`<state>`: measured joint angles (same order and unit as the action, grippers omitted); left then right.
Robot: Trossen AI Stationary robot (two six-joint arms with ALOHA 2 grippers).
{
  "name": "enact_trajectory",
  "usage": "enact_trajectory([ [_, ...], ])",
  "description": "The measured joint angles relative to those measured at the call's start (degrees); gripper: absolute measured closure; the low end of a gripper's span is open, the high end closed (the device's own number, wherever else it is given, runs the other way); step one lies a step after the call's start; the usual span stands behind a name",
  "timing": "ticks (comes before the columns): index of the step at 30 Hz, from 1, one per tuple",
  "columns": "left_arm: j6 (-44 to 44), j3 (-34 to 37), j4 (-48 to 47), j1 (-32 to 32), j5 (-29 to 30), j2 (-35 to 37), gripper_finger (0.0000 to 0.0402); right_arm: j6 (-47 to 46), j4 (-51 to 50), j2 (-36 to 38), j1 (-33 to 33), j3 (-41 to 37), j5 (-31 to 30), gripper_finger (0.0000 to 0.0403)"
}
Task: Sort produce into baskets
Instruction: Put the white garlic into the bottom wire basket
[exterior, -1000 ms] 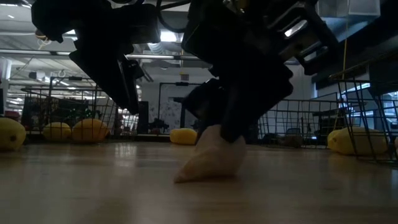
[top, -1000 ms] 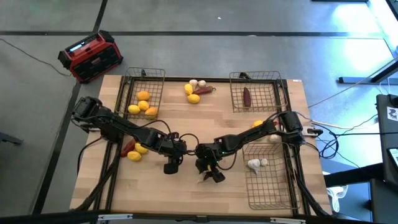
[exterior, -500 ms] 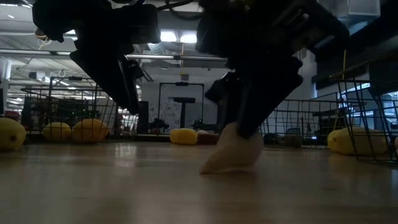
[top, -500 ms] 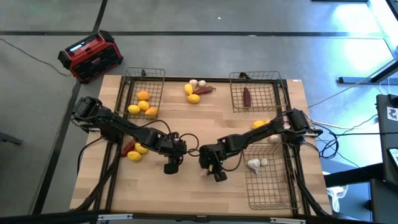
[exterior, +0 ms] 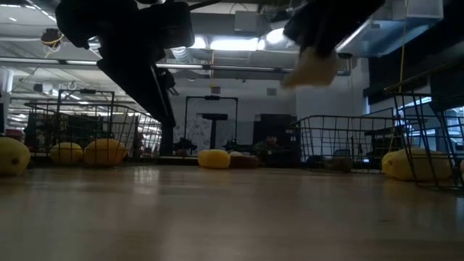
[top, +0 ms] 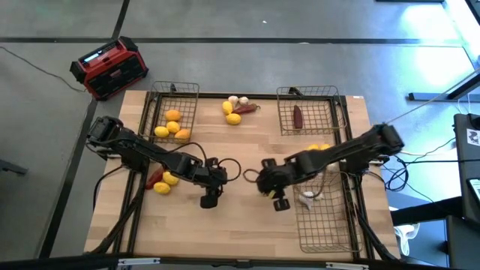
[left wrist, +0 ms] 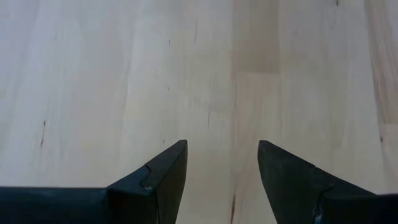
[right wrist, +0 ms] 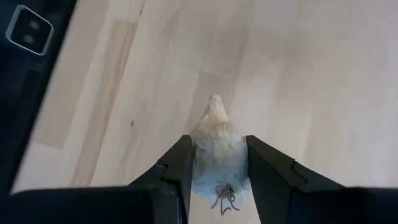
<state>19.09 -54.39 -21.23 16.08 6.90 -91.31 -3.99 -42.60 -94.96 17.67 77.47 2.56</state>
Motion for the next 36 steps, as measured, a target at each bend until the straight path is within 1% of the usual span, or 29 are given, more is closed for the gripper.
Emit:
enact_trajectory([
  [10,0.0,0.0,0.8,0.0,0.0,0.0,0.0210,-10.0,-12.0,12.5,0.0,0.0,-4.1,0.0284],
  [15,-0.4,0.0,0.9,0.0,0.0,0.0,0.0210,-14.9,-16.7,16.9,2.6,0.0,-8.1,0.0284],
  [21,-0.4,0.0,1.1,0.0,0.0,0.0,0.0210,-23.1,-22.5,20.5,9.1,-0.8,-15.6,0.0284],
  [26,-0.4,0.0,1.2,-0.2,1.1,0.0,0.0210,-31.6,-24.9,23.6,15.5,-5.2,-20.0,0.0284],
  [32,0.1,0.0,1.2,-1.5,1.1,0.0,0.0210,-46.3,-26.2,26.3,23.4,-12.8,-21.3,0.0284],
  [36,-0.1,0.0,1.3,-2.2,1.1,0.0,0.0210,-56.1,-26.1,26.7,28.7,-17.8,-21.4,0.0284],
])
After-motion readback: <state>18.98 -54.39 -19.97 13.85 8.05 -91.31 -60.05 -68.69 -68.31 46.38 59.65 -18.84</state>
